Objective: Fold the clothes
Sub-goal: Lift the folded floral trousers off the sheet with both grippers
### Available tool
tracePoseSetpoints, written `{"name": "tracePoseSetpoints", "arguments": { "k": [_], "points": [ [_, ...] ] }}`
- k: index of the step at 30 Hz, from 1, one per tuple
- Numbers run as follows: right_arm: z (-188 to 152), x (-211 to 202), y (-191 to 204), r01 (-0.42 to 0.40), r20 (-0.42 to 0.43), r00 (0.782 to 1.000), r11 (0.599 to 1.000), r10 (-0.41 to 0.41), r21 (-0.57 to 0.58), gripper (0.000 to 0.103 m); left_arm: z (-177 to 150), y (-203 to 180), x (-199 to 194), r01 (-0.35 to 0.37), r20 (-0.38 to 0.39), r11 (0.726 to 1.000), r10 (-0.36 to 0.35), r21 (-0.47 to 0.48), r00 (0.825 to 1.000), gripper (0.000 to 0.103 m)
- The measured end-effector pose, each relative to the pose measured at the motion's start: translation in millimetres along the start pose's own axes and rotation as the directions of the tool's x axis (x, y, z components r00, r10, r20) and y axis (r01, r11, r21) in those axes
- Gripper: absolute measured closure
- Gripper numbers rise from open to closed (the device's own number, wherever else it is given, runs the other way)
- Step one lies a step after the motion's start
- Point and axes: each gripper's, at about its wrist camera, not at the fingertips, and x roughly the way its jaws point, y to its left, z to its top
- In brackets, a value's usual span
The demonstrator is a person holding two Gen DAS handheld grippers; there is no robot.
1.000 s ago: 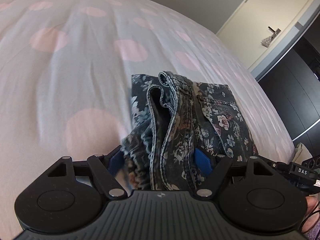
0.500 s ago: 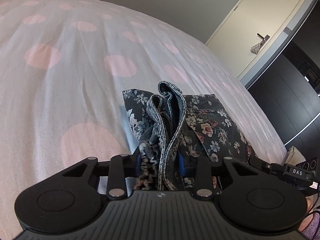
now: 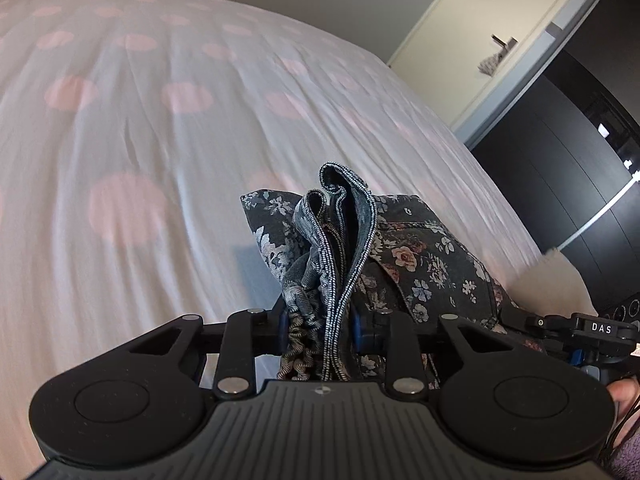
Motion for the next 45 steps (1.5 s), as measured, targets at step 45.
{"name": "tracePoseSetpoints", "arguments": {
  "k": [45],
  "points": [
    [-6,-14,2,0.053,-0.087,0.995,0.998,-0.056,-0.028,0.090,-19,1,11,0.123,-0.050,0.991,-0.120,0.056,0.992,0.079]
  ]
}}
